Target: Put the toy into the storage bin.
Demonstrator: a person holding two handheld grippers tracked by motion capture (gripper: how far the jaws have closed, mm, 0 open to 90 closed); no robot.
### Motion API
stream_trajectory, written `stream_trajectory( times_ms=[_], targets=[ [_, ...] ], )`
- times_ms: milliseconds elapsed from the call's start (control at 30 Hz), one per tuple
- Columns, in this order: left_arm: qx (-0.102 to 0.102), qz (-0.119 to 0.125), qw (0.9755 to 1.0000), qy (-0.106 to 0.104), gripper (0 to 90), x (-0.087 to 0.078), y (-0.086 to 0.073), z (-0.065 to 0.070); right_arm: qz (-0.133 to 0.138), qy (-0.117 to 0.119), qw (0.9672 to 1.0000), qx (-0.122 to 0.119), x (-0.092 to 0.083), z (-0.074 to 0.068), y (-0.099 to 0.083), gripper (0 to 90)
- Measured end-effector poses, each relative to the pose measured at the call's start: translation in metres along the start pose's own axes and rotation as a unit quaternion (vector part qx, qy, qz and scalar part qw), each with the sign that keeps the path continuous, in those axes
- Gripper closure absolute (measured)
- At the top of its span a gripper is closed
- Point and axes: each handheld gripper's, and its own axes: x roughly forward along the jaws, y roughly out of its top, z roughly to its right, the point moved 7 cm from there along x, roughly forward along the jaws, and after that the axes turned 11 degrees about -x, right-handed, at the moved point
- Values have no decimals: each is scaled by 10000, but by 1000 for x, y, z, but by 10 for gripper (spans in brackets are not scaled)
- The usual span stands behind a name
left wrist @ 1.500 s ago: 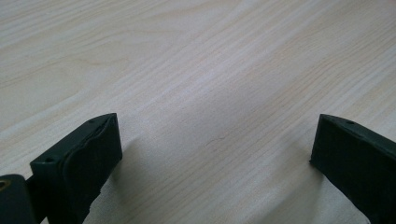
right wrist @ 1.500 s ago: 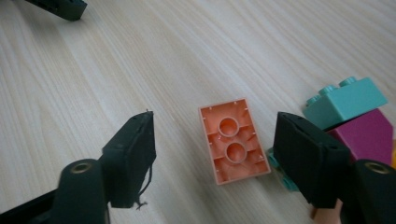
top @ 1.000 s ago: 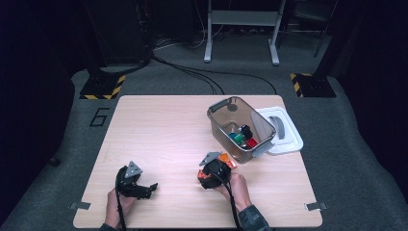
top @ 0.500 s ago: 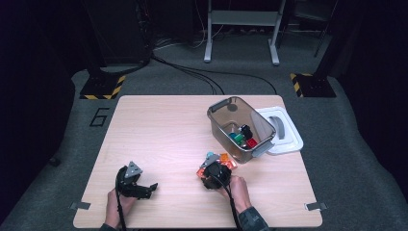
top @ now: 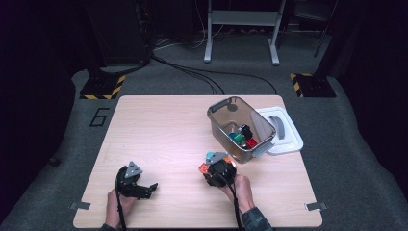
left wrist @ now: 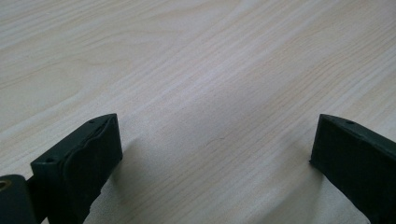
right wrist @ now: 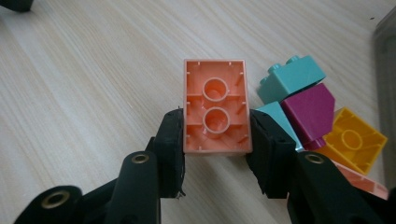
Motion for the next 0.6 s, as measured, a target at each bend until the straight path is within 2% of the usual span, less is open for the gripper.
stream_trajectory(
  times_ms=[267,333,367,600],
  targets=[
    [1,3,10000,-10,16,0,0,0,147,-46,9999,68,-17,6,12,586],
    [3,-11,10000,-2,16,0,0,0,184,-46,9998,18,-18,7,14,586],
    [8,-11,10000,-2,16,0,0,0,227,-84,9997,85,-23,9,18,586],
    [1,0,10000,4,16,0,0,0,318,-87,9993,151,-34,15,28,586]
  ],
)
